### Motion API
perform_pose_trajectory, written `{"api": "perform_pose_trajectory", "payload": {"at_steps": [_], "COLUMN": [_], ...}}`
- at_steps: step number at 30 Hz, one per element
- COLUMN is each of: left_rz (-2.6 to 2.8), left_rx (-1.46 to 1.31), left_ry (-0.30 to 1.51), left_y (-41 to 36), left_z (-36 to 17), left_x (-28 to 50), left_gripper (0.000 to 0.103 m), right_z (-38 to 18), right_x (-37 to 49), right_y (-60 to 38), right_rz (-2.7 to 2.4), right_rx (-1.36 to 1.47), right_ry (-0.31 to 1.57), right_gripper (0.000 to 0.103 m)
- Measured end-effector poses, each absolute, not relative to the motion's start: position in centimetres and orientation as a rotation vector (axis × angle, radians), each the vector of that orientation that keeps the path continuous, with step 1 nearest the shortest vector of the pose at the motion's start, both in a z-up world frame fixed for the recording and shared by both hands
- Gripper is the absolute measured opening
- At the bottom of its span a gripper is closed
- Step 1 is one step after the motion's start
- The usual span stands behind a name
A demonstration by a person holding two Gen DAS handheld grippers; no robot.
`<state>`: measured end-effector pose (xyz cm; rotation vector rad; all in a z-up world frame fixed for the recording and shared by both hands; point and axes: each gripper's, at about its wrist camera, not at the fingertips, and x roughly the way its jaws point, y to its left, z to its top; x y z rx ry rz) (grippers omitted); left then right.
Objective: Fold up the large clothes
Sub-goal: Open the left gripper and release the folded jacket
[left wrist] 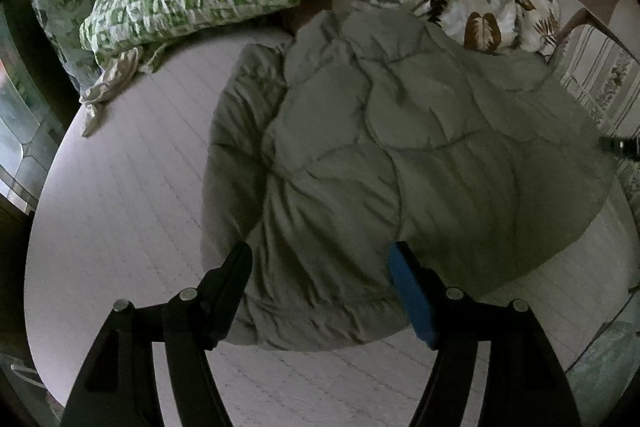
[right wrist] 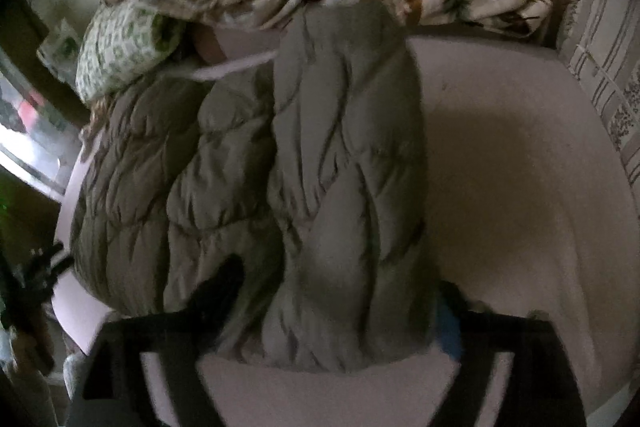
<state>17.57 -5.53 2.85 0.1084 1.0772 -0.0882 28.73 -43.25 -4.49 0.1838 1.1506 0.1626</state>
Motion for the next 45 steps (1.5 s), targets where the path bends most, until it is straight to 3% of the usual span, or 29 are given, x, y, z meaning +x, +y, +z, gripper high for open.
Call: {"api": "perform_pose_trajectory", "payload": {"at_steps": [13, 29, 41, 43, 45], "left_rz": [-0.074, -0.003, -0.011, -0.021, -0.022], "left_rx": [0.136, 0.172, 0.141, 0.13, 0.124], "left_ry": [1.069, 1.034, 1.018, 1.022, 1.018], "left_y": [-6.8, -8.1, -8.4, -8.3, -8.4], "left_z": [1.6, -0.4, 0.6, 0.8, 1.1], "left_x": [18.2, 19.3, 17.0, 16.5, 15.9], "left_gripper": [0.072, 0.081, 0.081, 0.083, 0.096], "right_z": [-3.8, -11.2, -7.0, -6.4, -6.0], "right_x": [25.1, 31.8, 25.5, 24.0, 23.1], "right_y": [-40.6, -36.9, -35.7, -35.4, -35.4], "right_rz": [0.162, 0.104, 0.084, 0.09, 0.105], "right_rx": [0.102, -0.012, 0.008, 0.017, 0.043], "right_ry": [1.14, 1.164, 1.091, 1.076, 1.053], "right_gripper": [0.094, 0.098, 0.098, 0.099, 0.103]}}
